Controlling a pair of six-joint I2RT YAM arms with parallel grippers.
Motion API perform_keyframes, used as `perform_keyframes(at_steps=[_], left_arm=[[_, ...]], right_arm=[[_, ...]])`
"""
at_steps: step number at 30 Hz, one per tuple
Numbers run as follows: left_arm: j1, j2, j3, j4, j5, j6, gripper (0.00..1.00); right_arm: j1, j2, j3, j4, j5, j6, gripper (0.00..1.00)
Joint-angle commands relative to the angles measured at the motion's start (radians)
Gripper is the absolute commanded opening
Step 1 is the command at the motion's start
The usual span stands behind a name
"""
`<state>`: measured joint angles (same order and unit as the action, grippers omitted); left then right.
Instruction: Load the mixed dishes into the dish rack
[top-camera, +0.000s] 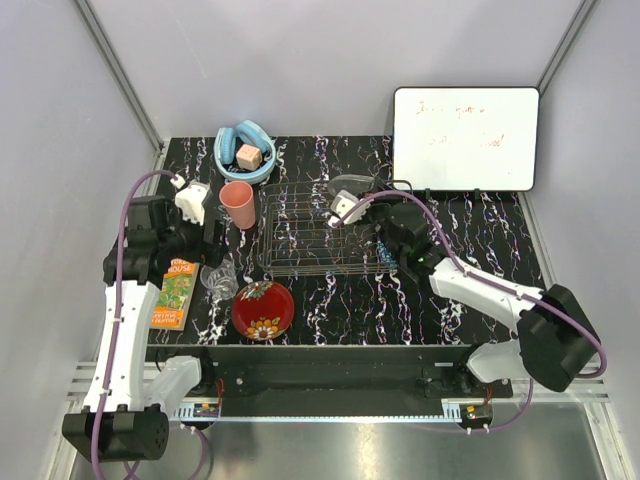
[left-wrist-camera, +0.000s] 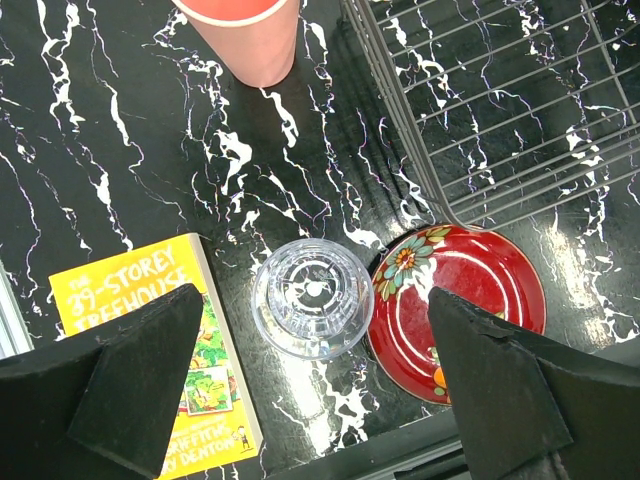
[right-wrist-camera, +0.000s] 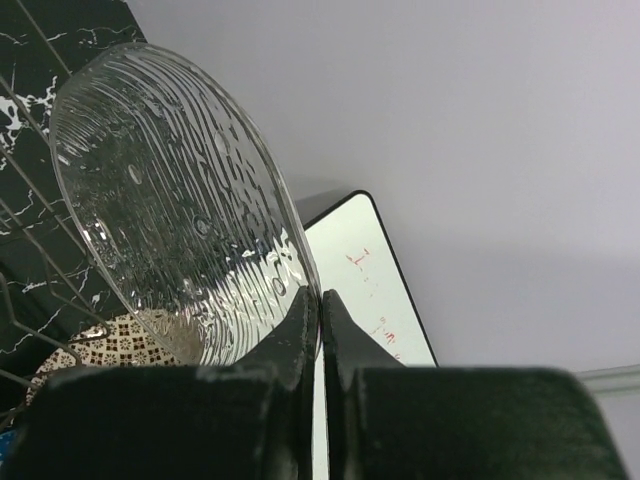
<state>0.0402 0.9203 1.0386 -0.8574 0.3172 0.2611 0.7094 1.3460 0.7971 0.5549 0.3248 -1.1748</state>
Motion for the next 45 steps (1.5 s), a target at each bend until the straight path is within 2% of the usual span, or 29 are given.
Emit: perform_keyframes(at_steps=[1, 8, 20, 27, 38, 45], left_arm=[[-0.002, 0.003, 0.003, 0.064, -0.004, -0.011, 0.99], [-0.002, 0.009, 0.001, 0.07, -0.006, -0.013, 0.99], [-0.002, 0.009, -0.009, 0.08, -0.006, -0.01, 0.99], [-0.003, 0.005, -0.023, 0.084, -0.009, -0.002, 0.99], [-0.003, 0.003, -0.035, 0.086, -0.009, -0.002, 0.99], [-0.002, 0.003, -0.034, 0.093, -0.007, -0.003, 0.99]], right_arm=[[-0.021, 0.034, -0.007, 0.028, -0.087, -0.011, 0.0], [-0.024, 0.088, -0.015, 0.025, -0.119, 0.021, 0.0], [-0.034, 0.13, -0.096, 0.125, -0.061, 0.064, 0.0], [-0.05, 0.143, -0.098, 0.232, -0.041, -0.003, 0.0], [-0.057, 0.133, -0.018, 0.12, -0.095, -0.134, 0.0], [-0.07, 0.128, -0.029, 0.05, -0.092, -0.121, 0.0]])
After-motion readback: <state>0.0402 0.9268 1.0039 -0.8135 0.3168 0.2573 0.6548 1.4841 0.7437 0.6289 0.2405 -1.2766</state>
